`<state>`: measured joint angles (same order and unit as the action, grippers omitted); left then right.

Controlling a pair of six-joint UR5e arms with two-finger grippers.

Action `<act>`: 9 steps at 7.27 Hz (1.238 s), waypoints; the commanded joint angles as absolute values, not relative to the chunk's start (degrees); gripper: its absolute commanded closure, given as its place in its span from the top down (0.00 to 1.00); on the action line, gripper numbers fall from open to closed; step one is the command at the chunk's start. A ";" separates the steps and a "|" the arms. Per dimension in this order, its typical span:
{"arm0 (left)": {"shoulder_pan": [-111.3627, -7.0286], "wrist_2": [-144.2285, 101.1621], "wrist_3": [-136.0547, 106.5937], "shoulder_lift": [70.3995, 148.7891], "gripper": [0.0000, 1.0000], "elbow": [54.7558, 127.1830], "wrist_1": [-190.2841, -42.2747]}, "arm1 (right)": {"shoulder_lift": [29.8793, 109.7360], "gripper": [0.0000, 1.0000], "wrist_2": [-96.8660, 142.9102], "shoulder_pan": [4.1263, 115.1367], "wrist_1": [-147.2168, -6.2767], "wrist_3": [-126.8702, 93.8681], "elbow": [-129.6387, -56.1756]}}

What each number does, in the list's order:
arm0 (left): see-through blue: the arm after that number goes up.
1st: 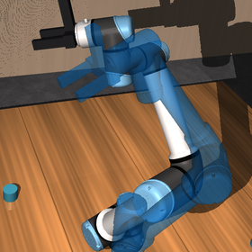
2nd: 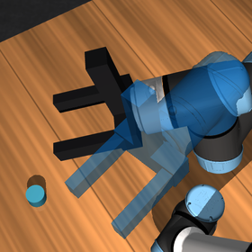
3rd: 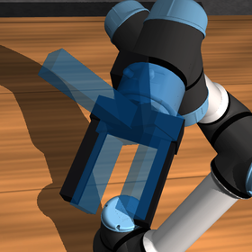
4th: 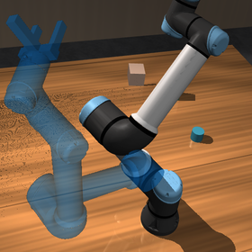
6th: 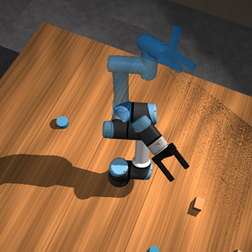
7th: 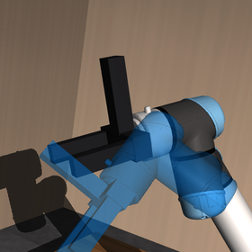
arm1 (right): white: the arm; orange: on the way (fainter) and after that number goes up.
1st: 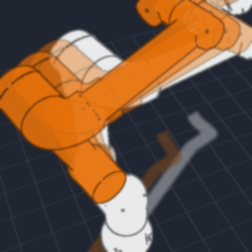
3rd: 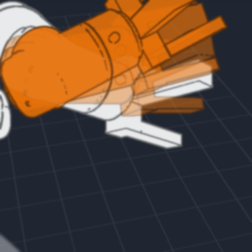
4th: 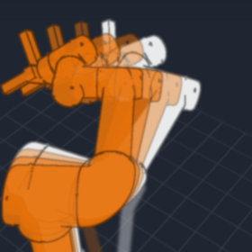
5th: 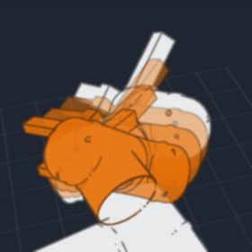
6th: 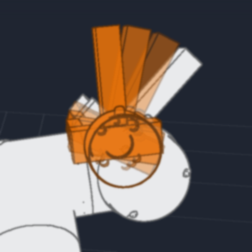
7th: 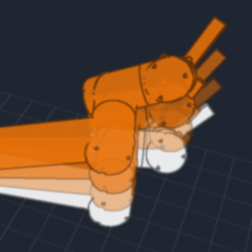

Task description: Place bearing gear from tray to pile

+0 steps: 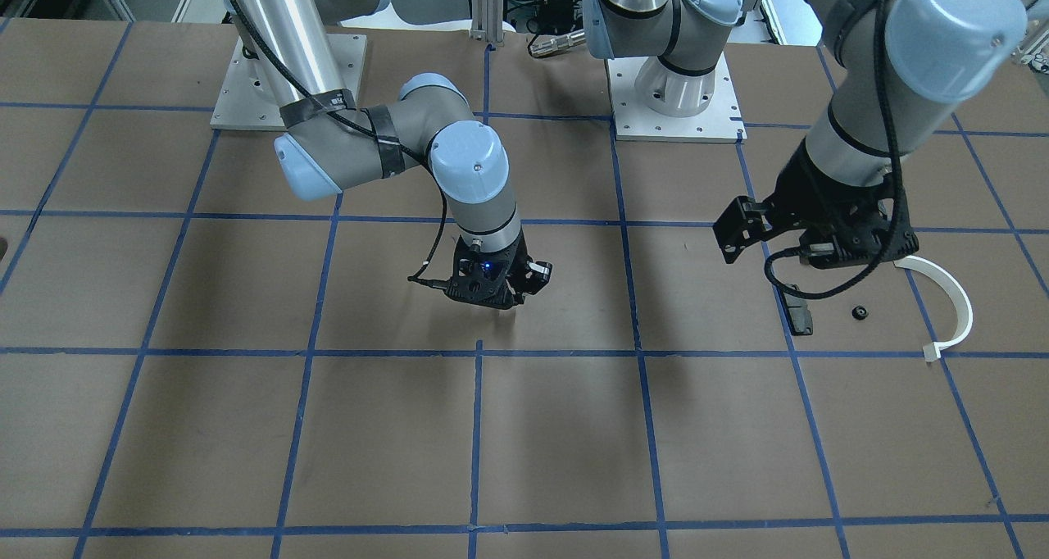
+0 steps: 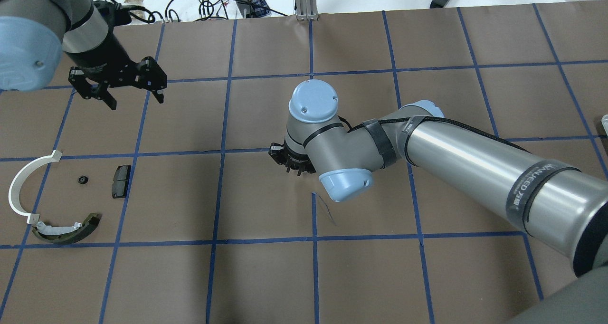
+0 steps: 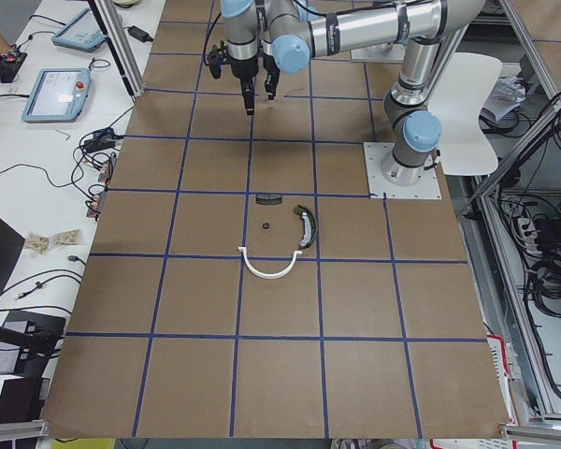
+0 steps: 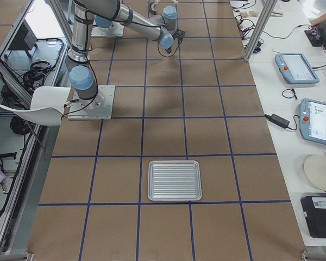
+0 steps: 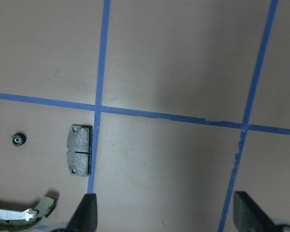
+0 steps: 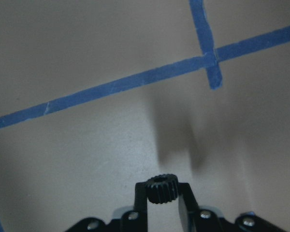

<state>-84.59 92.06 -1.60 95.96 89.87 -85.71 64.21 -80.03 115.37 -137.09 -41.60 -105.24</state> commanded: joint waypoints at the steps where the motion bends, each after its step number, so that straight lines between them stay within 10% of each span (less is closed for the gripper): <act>1: -89.29 91.85 -4.65 95.62 1.00 88.06 -88.07 | 63.98 0.94 -79.19 115.66 -137.55 -41.75 -105.03; 9: -100.60 88.86 -22.73 104.92 1.00 100.11 -69.81 | 79.68 1.00 -86.11 97.23 -122.75 -21.39 -104.76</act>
<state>-96.93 89.87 -17.67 102.14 98.94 -73.18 75.39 -83.47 100.56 -128.96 -26.35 -104.68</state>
